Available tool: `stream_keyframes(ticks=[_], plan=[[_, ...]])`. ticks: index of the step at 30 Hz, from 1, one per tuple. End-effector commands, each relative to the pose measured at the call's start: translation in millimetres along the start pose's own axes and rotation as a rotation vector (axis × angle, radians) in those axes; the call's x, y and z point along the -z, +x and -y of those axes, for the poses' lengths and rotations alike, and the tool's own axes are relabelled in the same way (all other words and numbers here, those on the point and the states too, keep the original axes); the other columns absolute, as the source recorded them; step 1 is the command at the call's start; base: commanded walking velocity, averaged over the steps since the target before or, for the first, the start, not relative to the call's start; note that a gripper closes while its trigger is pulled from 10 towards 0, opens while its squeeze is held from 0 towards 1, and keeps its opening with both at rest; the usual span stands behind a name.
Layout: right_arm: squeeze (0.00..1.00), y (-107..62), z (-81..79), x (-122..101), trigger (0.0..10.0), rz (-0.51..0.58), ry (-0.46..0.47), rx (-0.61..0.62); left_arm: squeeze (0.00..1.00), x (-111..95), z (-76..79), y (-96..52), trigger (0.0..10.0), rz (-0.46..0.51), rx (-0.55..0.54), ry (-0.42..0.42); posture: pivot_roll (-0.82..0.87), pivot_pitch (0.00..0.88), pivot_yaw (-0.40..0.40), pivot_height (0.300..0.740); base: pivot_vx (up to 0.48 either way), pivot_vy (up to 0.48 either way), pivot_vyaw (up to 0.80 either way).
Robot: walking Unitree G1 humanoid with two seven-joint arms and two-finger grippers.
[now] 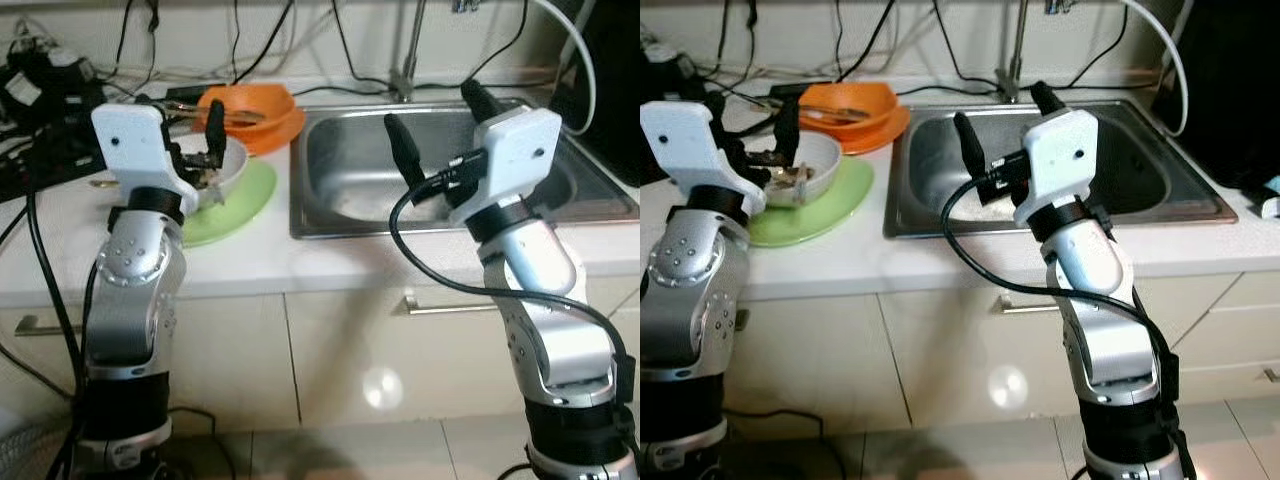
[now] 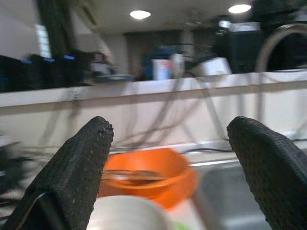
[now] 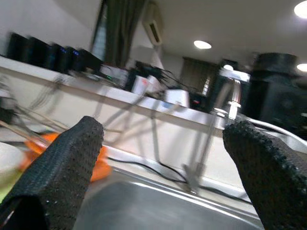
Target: Kitchen organization
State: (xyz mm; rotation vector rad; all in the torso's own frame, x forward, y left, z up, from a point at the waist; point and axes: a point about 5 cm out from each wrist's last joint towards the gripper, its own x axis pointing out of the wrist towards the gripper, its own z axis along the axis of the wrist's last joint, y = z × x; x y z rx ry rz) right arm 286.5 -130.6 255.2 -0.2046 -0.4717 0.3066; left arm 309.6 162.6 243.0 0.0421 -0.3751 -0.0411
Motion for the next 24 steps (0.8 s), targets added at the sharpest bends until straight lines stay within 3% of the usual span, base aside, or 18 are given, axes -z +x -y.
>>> stream_keyframes(ticks=[1, 16, 21, 24], plan=[[0.00, 1.3, -2.0, -4.0, 10.0, 0.019, 0.005, -0.011, 0.00, -1.0, -7.7, 0.0, 10.0, -0.006, -0.026, 0.020, 0.02, 0.030, 0.038, 0.740, 0.398, 0.000, 0.00], [0.00, 0.4, -2.3, -3.5, 10.0, 0.018, 0.009, -0.009, 0.00, -1.3, -6.4, 0.6, 10.0, -0.003, -0.027, 0.006, 0.02, 0.026, 0.036, 0.740, 0.382, 0.000, 0.00], [0.00, 0.8, -3.3, -3.2, 10.0, 0.018, 0.011, -0.014, 0.00, -2.5, -4.2, -0.7, 10.0, 0.006, -0.021, -0.001, 0.02, 0.027, 0.034, 0.740, 0.000, 0.000, 0.00], [0.00, 0.8, -3.5, -3.1, 10.0, 0.018, 0.011, -0.018, 0.00, -5.9, 0.3, -4.0, 10.0, 0.048, 0.005, 0.056, 0.03, 0.026, 0.031, 0.740, 0.000, 0.000, 0.00]])
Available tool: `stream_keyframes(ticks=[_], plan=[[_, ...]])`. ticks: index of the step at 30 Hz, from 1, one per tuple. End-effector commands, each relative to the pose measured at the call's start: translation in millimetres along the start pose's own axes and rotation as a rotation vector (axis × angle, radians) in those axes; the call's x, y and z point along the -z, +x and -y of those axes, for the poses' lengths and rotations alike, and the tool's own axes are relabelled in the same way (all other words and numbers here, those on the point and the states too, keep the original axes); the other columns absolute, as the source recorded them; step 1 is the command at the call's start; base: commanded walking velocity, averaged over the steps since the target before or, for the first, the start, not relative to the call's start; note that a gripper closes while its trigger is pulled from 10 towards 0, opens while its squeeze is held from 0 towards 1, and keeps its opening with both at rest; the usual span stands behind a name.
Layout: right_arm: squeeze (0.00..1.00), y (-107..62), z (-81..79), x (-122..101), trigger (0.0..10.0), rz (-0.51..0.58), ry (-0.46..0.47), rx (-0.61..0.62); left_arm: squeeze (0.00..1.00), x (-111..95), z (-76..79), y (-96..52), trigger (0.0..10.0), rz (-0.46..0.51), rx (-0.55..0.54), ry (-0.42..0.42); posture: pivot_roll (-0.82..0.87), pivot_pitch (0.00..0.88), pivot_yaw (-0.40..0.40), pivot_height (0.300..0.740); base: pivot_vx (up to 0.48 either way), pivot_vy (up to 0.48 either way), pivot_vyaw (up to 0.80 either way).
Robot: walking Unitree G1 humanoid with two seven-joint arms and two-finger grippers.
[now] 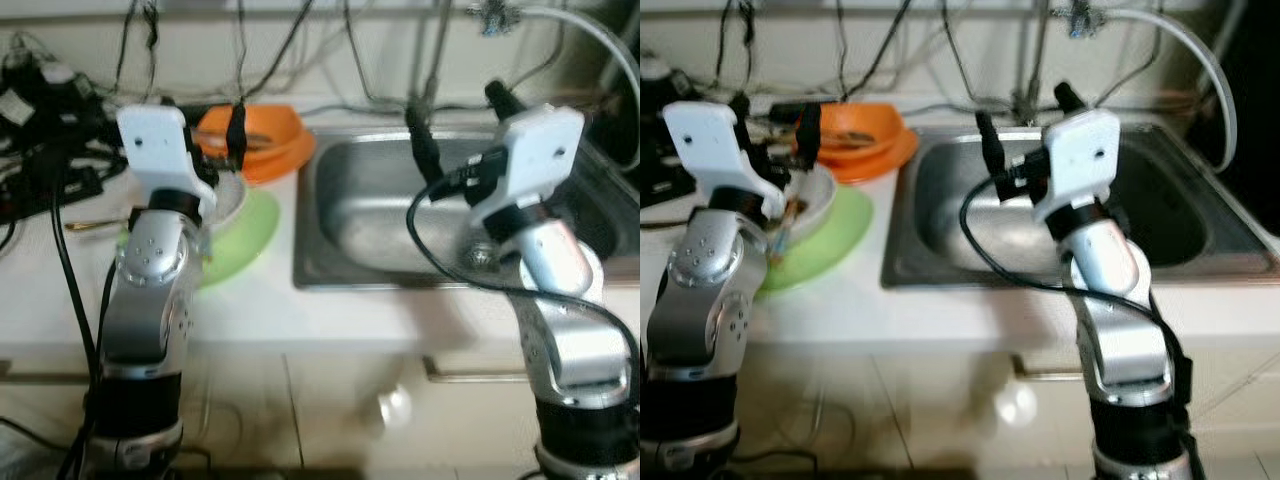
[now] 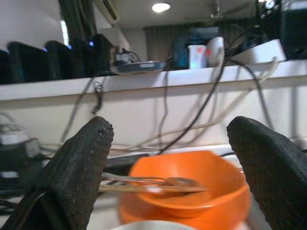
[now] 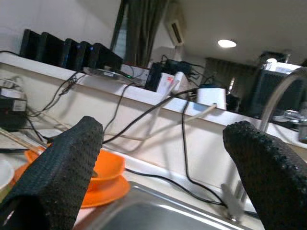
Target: Kitchen organization
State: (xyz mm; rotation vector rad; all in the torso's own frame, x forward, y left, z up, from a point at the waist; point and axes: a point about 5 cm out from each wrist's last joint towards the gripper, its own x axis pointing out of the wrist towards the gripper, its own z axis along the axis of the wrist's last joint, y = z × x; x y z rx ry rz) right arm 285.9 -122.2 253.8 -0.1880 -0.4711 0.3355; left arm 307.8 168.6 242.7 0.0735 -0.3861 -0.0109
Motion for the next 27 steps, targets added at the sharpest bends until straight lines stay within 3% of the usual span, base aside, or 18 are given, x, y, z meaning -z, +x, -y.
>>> stream_keyframes(ticks=[1, 15, 27], plan=[[0.00, -0.8, 4.8, -3.1, 10.0, 0.013, -0.011, 0.004, 0.00, -9.1, 9.2, -5.0, 10.0, 0.074, 0.052, 0.035, 0.03, 0.026, 0.031, 0.740, 0.000, 0.000, 0.00], [0.00, 0.6, 7.4, -2.2, 10.0, 0.009, -0.012, -0.001, 0.00, -15.9, 10.0, -23.6, 10.0, 0.136, 0.115, 0.098, 0.05, 0.030, 0.018, 0.740, 0.000, 0.000, 0.00], [0.00, 10.1, 27.4, -3.9, 10.0, -0.002, 0.021, -0.044, 0.00, -14.5, 0.2, -41.8, 10.0, 0.136, 0.180, 0.203, 0.07, 0.029, 0.003, 0.740, 0.000, 0.000, 0.00]])
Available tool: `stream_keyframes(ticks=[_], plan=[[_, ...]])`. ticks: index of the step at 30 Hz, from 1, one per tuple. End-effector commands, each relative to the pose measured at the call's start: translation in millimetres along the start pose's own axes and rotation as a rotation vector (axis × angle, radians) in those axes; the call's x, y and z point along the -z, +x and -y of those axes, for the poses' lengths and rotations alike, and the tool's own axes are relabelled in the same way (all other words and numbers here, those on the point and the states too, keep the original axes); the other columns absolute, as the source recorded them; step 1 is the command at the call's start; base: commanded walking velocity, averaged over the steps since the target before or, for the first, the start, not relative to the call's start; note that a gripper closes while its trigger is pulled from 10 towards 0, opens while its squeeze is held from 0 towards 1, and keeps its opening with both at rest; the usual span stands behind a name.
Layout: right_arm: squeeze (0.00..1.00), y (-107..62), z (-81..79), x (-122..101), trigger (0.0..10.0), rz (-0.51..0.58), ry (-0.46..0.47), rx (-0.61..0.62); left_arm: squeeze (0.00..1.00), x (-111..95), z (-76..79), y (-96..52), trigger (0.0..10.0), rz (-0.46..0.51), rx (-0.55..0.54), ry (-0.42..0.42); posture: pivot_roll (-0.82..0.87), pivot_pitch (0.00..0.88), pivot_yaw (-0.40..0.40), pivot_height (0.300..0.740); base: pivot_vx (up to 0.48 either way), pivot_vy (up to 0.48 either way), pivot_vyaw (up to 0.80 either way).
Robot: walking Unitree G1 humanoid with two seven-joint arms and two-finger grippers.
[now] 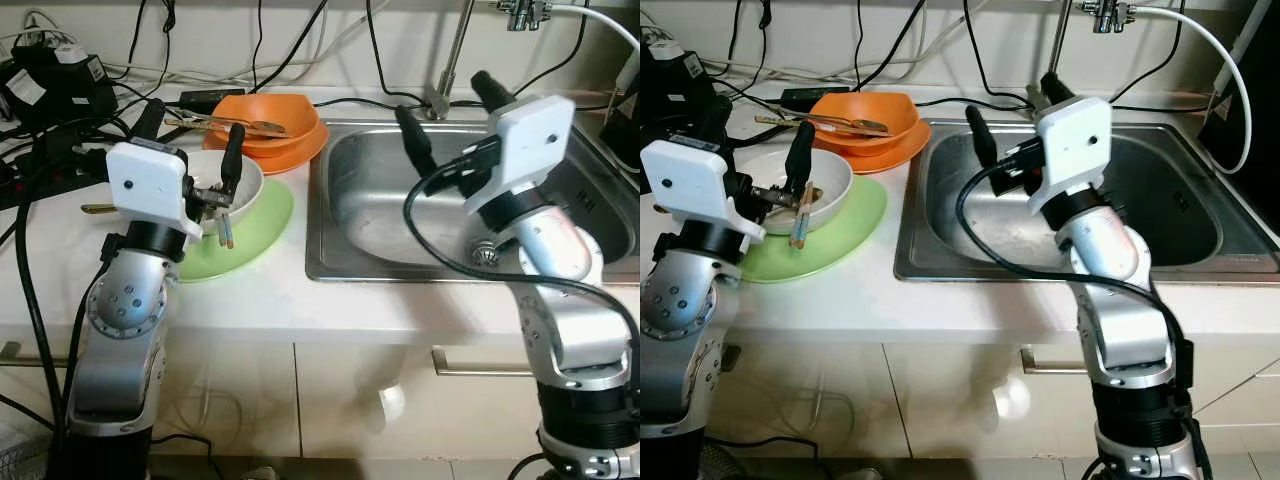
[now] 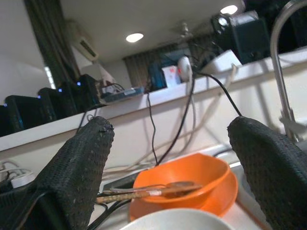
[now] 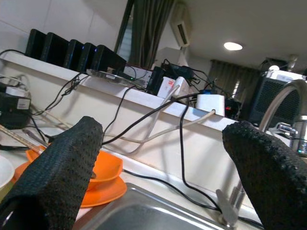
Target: Kitchen organization
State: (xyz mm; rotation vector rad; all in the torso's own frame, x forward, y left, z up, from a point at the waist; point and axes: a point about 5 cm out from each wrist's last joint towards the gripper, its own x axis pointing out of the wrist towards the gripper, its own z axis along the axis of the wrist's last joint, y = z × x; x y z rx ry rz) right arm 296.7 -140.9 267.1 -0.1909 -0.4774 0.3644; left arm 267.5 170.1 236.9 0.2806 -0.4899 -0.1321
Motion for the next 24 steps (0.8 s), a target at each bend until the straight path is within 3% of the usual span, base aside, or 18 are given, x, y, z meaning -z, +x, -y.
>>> stream_keyframes(ticks=[1, 10, 12, 14, 24], plan=[[0.00, 2.3, 4.4, 0.8, 10.0, -0.013, 0.020, -0.024, 0.00, -5.5, 0.3, -2.2, 10.0, 0.029, 0.031, 0.031, 0.07, 0.029, 0.003, 0.740, 0.000, 0.000, 0.00], [0.00, 2.9, 13.9, 5.7, 10.0, -0.044, 0.024, -0.100, 0.00, 1.3, -1.2, -15.4, 10.0, -0.003, 0.054, 0.078, 0.08, 0.030, 0.000, 0.740, 0.000, 0.000, 0.00], [0.00, 3.3, 13.1, 7.0, 10.0, -0.046, 0.022, -0.102, 0.00, 4.2, 0.2, -17.0, 10.0, -0.013, 0.045, 0.073, 0.08, 0.028, -0.002, 0.740, 0.000, 0.000, 0.77], [0.00, 3.4, 12.8, 7.3, 10.0, -0.047, 0.022, -0.103, 0.00, 4.8, 0.7, -17.2, 10.0, -0.015, 0.043, 0.071, 0.08, 0.028, -0.003, 0.740, 0.000, 0.000, 0.77], [0.00, 2.3, 12.4, 10.4, 10.0, -0.048, 0.020, -0.096, 0.00, -1.9, 3.3, -12.5, 10.0, 0.043, 0.113, 0.077, 0.08, 0.031, -0.002, 0.740, 0.000, 0.000, 0.00]])
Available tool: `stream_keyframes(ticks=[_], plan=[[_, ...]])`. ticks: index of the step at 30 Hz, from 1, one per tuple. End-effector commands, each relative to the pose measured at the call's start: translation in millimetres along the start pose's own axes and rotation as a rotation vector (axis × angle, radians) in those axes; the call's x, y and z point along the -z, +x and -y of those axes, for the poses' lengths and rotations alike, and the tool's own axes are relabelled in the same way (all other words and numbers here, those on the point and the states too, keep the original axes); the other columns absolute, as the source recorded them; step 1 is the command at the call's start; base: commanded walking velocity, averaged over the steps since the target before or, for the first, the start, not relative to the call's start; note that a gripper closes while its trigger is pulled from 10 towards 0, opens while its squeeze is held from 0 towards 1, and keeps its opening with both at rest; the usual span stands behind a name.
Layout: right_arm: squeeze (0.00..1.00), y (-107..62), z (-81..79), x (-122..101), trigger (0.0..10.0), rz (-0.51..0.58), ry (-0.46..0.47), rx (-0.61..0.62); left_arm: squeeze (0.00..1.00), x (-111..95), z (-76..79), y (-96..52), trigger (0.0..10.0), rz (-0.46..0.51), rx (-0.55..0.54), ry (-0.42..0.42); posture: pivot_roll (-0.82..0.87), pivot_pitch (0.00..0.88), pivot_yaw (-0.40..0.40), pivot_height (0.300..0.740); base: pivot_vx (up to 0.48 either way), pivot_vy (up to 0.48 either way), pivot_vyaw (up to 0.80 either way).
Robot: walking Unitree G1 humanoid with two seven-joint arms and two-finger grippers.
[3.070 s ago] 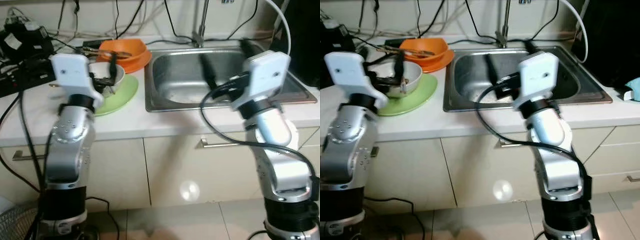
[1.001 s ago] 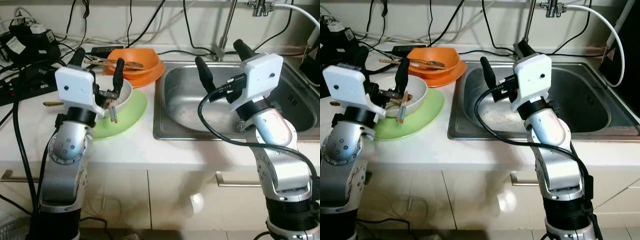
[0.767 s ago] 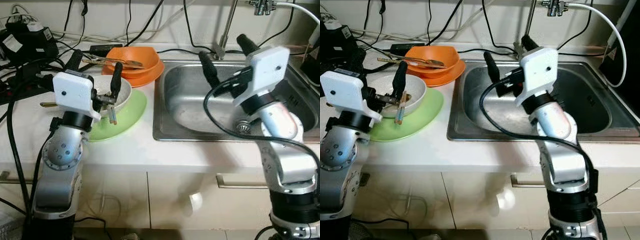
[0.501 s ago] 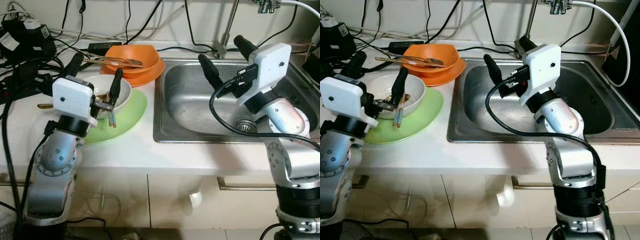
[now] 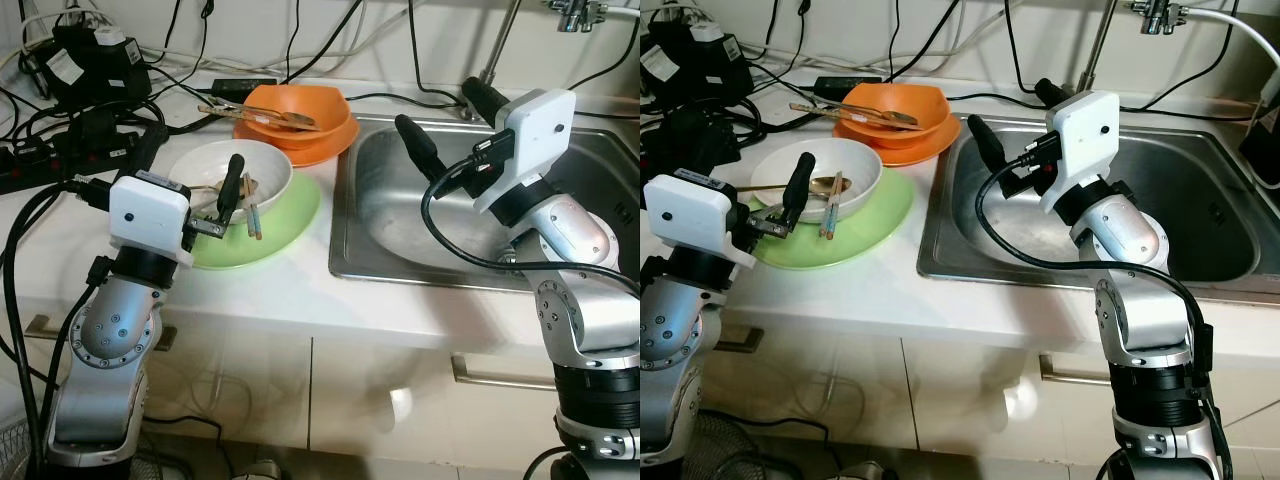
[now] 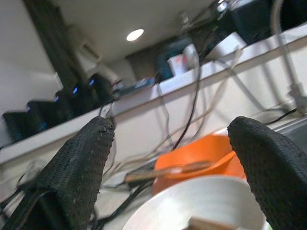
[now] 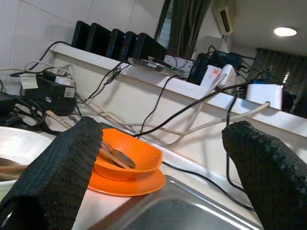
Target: Kitchen organization
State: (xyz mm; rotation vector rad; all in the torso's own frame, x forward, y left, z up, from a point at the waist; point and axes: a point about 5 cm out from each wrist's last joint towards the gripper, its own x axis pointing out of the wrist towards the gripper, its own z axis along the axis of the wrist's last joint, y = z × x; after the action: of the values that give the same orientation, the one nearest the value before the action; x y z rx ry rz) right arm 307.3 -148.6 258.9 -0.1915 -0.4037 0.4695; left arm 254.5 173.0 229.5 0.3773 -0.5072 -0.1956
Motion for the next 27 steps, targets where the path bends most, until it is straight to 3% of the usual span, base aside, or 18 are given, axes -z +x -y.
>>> stream_keyframes(ticks=[1, 9, 11, 17, 24, 27], plan=[[0.00, -0.8, 4.7, -2.5, 10.0, 0.009, -0.019, 0.010, 0.00, -2.7, 3.2, 2.6, 10.0, 0.025, 0.041, -0.003, 0.08, 0.031, -0.002, 0.740, 0.000, 0.000, 0.00], [0.00, -1.2, 9.5, -1.2, 10.0, -0.012, -0.012, -0.024, 0.00, 0.3, 20.1, -2.1, 10.0, 0.035, 0.189, -0.110, 0.08, 0.029, -0.009, 0.740, 0.000, 0.000, 0.00], [0.00, -2.7, 11.3, 0.5, 10.0, -0.030, -0.016, -0.055, 0.00, -5.3, 27.1, -1.0, 10.0, 0.051, 0.247, -0.177, 0.08, 0.030, -0.014, 0.740, 0.000, 0.000, 0.00], [0.00, -3.1, 11.1, 2.2, 10.0, -0.044, -0.023, -0.094, 0.00, -9.5, 41.0, -2.2, 10.0, 0.059, 0.371, -0.246, 0.08, 0.029, -0.017, 0.740, 0.000, 0.000, 0.00], [0.00, -7.1, 3.0, 4.3, 10.0, -0.075, -0.013, -0.208, 0.00, -3.8, 45.1, -6.7, 10.0, 0.036, 0.426, -0.241, 0.07, 0.029, -0.018, 0.740, 0.000, 0.000, 0.00], [0.00, -13.8, 0.0, 6.0, 10.0, -0.100, -0.005, -0.272, 0.00, -2.7, 42.3, -7.9, 10.0, 0.036, 0.412, -0.203, 0.07, 0.028, -0.019, 0.740, 0.000, 0.000, 0.00]])
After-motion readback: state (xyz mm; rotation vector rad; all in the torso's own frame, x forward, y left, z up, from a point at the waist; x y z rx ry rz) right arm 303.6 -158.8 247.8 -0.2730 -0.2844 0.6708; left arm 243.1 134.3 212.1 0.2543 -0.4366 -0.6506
